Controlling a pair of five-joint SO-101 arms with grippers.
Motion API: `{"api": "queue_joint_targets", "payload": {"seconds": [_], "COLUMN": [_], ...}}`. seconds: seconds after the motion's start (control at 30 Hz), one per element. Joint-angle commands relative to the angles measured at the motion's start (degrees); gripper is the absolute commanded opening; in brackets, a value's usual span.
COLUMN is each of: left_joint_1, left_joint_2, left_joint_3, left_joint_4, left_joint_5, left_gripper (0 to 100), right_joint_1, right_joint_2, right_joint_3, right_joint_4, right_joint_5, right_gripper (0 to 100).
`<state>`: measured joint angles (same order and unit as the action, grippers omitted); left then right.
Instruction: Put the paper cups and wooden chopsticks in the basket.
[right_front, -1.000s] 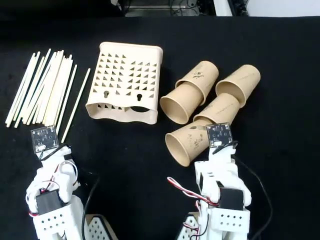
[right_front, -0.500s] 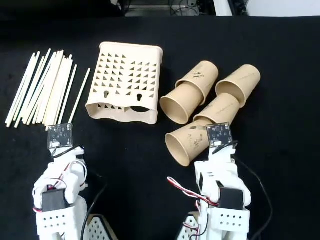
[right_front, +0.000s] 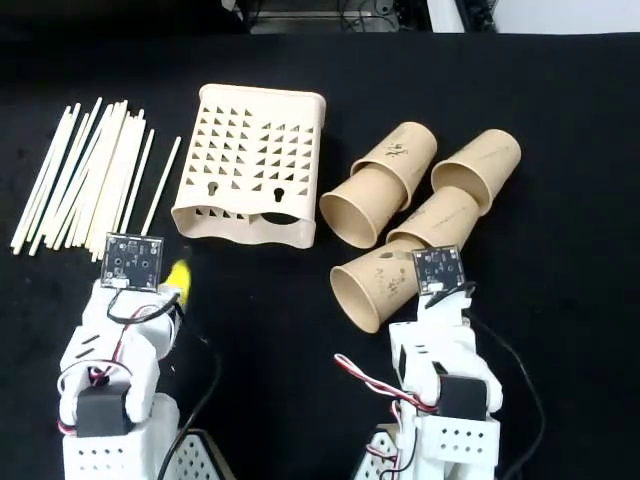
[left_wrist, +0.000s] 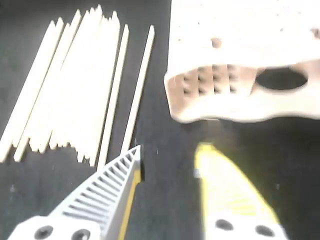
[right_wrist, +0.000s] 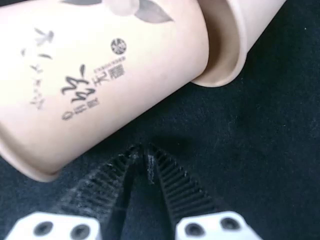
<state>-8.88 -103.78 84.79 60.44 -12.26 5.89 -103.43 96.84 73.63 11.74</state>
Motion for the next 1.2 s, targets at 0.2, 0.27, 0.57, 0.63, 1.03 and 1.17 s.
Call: {"api": "queue_joint_targets", "payload": {"seconds": [0.2,0.27,0.57,0.63,1.03,1.17], "left_joint_1": [3.47,3.12,2.15,1.36,5.93,9.63], "left_joint_2": [24.18,32.70,68.48,75.69,88.44,83.78], "left_joint_3": [-5.76,-7.87,-14.73,-17.80,-21.32,-18.51], "left_joint_4": [-15.91,-20.66,-49.14,-52.75,-69.36,-69.27], "left_joint_5": [-0.26,-1.85,-0.62,0.79,1.85,-0.44], "left_gripper": [30,30,30,30,6,3], "right_joint_1": [-0.18,-0.18,-0.18,-0.18,-0.18,-0.18], "right_joint_2": [-3.74,-3.74,-3.74,-3.74,-3.74,-3.74], "right_joint_3": [-0.31,-0.31,-0.31,-0.31,-0.31,-0.31], "right_joint_4": [0.35,0.35,0.35,0.35,0.35,0.35], "right_joint_5": [-0.62,-0.62,-0.62,-0.62,-0.62,-0.62], "right_gripper": [2.1,2.1,2.1,2.1,2.1,2.1]}}
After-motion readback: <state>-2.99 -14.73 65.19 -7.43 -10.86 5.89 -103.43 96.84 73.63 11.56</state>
